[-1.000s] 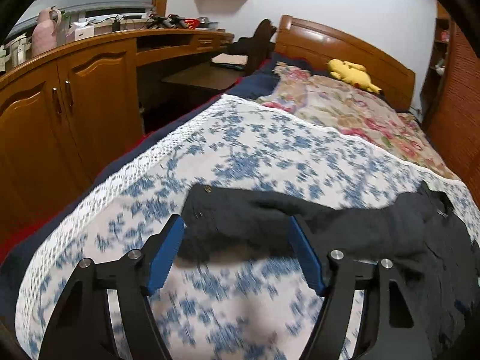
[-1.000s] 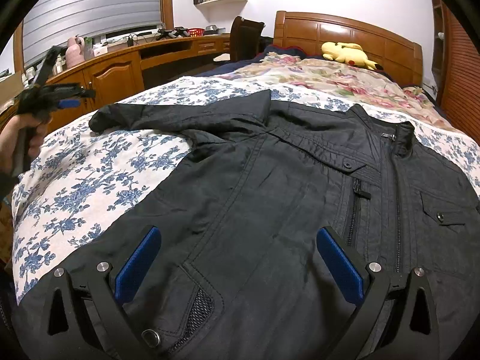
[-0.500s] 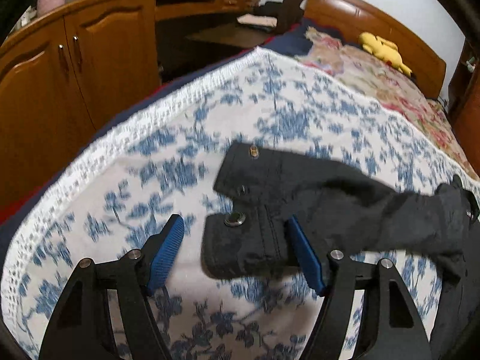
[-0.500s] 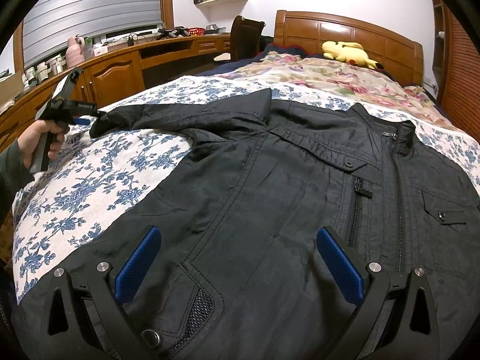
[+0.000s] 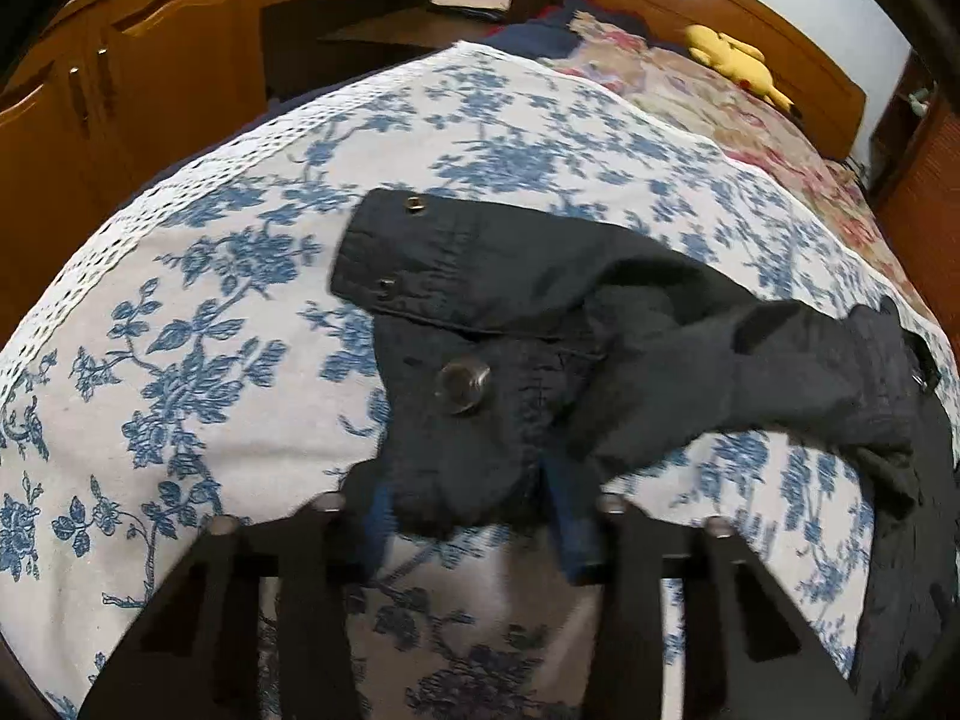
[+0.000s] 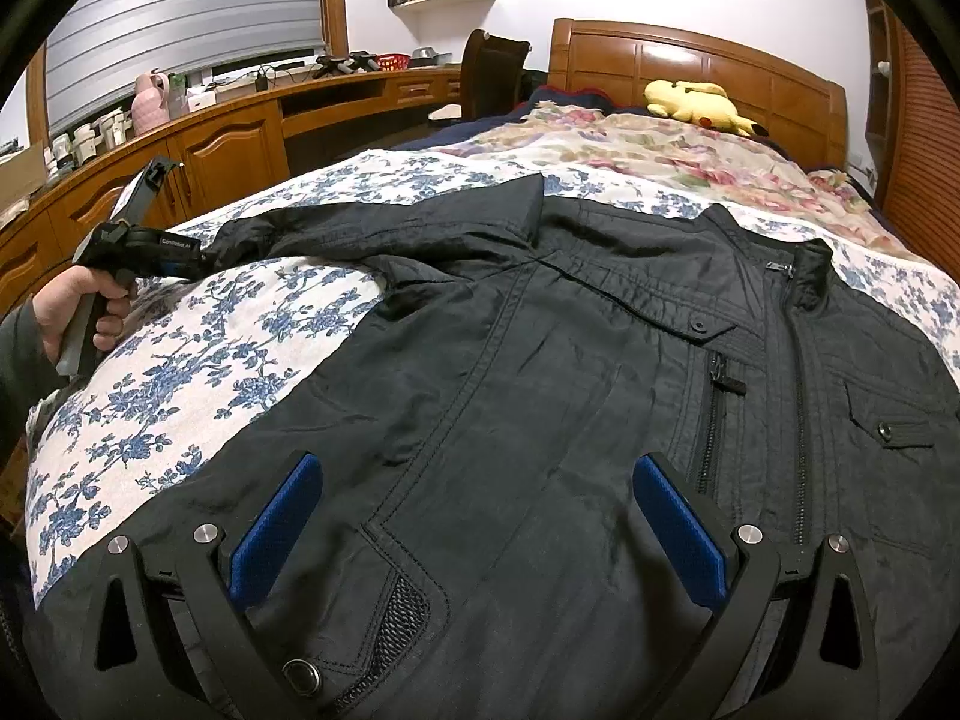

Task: Fold large clothes
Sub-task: 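Close the left gripper on the sleeve cuff and lift it, then fold the held sleeve across the jacket body and open the left gripper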

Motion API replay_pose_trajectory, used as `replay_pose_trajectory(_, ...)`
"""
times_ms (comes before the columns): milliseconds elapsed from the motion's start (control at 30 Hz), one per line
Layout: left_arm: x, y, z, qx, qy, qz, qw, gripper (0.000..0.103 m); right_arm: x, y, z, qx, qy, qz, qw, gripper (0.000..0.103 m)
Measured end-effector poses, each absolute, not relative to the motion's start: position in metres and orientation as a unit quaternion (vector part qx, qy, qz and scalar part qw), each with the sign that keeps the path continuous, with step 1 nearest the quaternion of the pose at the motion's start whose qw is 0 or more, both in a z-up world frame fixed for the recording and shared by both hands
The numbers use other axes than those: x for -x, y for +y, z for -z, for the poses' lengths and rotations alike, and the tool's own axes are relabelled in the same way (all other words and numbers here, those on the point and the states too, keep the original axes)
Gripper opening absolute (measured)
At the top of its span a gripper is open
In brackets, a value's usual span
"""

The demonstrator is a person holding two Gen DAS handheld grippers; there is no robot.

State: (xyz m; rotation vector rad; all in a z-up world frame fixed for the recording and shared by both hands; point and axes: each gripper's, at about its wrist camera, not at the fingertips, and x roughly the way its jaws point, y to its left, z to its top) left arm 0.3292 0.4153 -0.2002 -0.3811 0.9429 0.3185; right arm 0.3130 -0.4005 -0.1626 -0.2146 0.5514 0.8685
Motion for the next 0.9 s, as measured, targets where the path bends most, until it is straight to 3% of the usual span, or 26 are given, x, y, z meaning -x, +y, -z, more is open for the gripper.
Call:
replay_pose_trajectory(133, -0.327, 0.394, 0.172, 0.150, 0.438, -0.157, 0.872, 0.022, -0.312, -0.400, 0.163, 0.103, 0.261, -0.414, 0.866, 0.103)
replay_pose_trajectory(533, -0.320, 0.242, 0.018, 0.040, 0.351, -0.097, 0.931, 0.020, -0.294, -0.458, 0.133, 0.121, 0.228, -0.392, 0.883, 0.103)
replay_pose_trajectory(900, -0.306, 0.075, -0.031, -0.023, 0.324, 0.024, 0.945, 0.019, -0.300, -0.562, 0.129, 0.078, 0.229, -0.324, 0.915, 0.103)
